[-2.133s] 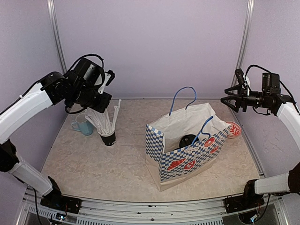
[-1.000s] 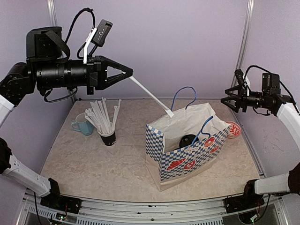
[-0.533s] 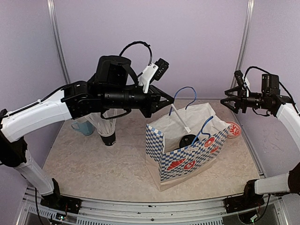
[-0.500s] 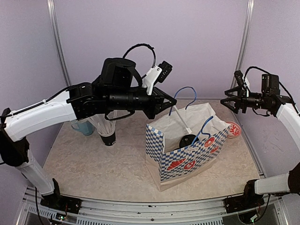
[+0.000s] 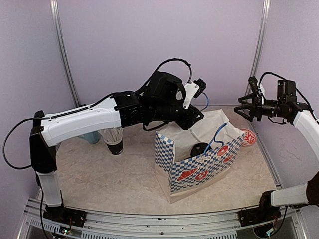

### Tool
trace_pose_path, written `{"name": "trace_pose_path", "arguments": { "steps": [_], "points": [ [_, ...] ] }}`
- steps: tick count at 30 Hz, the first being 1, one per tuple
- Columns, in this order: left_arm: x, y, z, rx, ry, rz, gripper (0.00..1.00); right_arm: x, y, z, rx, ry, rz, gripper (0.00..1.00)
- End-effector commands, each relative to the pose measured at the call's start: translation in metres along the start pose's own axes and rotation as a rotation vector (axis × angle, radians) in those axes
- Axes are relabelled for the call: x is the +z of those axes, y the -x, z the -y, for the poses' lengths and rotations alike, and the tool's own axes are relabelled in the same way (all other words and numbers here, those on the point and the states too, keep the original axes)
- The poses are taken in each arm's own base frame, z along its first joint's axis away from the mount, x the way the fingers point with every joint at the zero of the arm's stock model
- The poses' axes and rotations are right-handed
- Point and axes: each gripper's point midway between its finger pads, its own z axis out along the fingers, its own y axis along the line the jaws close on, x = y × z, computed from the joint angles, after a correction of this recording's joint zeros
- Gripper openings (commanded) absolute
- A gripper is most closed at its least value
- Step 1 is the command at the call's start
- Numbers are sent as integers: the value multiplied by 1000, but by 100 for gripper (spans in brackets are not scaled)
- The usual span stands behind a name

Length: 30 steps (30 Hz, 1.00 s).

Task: Pack the takeout coffee

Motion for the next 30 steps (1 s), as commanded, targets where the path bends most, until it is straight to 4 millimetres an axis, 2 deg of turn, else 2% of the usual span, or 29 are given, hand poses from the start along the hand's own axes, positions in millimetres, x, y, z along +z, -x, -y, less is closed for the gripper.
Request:
{"name": "trace_pose_path", "arguments": {
  "steps": [1,4,8,11,14,17,22,26,30],
  "points": [
    [-61,37,-7,5,55,83,39,-1,1,-1,-8,12,16,74],
    [-96,32,-33,-21,175,73,43,-1,0,-1,-9,15,16,75],
    [-134,-2,-85,-107,354,-8,43,-1,1,-2,-14,17,17,75],
    [-159,-38,-124,-195,452,-90,42,0,0,-2,-12,22,17,74],
    [-177,-80,-149,-270,517,-182,41,-1,0,-3,-10,23,15,74],
    [-196,-116,-156,-318,555,-239,43,-1,-1,-2,-9,21,13,75],
    [-222,-159,-169,-406,649,-301,45,1,-1,-2,-2,29,15,74],
    [-225,-187,-180,-439,679,-354,44,2,-1,-2,3,37,18,74],
    [-216,-199,-184,-451,640,-380,39,1,-2,-3,5,37,17,74]
  ]
}}
